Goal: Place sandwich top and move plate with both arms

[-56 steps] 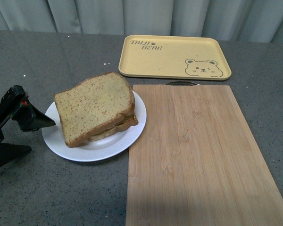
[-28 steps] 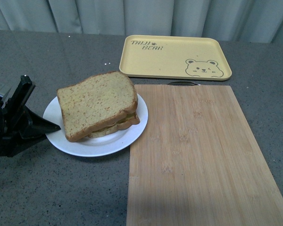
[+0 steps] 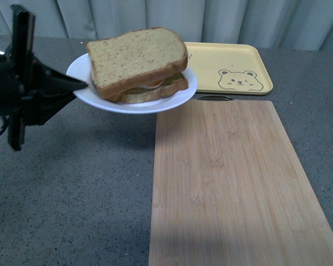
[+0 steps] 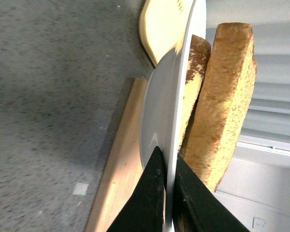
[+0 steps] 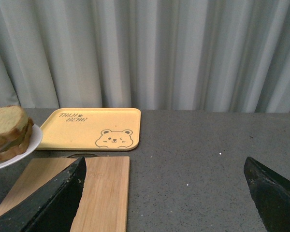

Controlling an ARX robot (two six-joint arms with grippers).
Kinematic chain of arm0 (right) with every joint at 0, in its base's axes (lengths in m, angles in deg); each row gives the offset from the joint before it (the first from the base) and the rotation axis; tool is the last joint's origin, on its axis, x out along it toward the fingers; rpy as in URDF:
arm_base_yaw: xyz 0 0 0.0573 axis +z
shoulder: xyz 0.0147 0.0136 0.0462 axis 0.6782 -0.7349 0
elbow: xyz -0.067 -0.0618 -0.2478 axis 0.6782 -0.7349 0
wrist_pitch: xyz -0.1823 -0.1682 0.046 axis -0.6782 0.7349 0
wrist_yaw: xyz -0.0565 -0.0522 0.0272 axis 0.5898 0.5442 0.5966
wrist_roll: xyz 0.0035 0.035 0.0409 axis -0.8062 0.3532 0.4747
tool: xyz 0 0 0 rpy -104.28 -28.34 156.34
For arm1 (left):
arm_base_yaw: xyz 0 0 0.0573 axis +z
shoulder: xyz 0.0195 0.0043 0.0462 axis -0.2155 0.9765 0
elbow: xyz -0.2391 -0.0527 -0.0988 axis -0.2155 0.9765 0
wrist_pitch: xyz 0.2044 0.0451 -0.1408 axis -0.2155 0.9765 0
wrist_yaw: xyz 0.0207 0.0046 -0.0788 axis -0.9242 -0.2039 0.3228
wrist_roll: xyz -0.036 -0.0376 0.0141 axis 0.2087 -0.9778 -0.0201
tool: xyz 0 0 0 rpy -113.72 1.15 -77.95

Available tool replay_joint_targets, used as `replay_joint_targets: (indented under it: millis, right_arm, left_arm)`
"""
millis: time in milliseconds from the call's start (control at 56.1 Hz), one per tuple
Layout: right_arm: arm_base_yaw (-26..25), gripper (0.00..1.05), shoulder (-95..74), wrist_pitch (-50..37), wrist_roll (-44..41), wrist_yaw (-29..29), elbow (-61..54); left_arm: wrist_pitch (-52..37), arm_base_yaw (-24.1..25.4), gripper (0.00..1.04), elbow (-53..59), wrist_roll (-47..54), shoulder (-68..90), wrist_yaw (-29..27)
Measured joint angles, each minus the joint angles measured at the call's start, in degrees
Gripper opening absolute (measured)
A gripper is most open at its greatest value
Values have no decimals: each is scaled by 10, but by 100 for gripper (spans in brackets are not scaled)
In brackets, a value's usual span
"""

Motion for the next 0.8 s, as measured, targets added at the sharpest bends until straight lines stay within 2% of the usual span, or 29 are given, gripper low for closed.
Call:
replay_joint_targets:
  millis: [196, 482, 803]
  right_arm:
    - [0, 95, 0, 0, 0, 0, 0]
    - [0, 95, 0, 0, 0, 0, 0]
    - [0, 95, 0, 0, 0, 0, 0]
  left_arm:
    - [30, -80, 4, -122, -67, 51, -98]
    - [116, -145, 4, -300, -121, 169, -185]
    - [194, -183, 4, -474, -130, 292, -213]
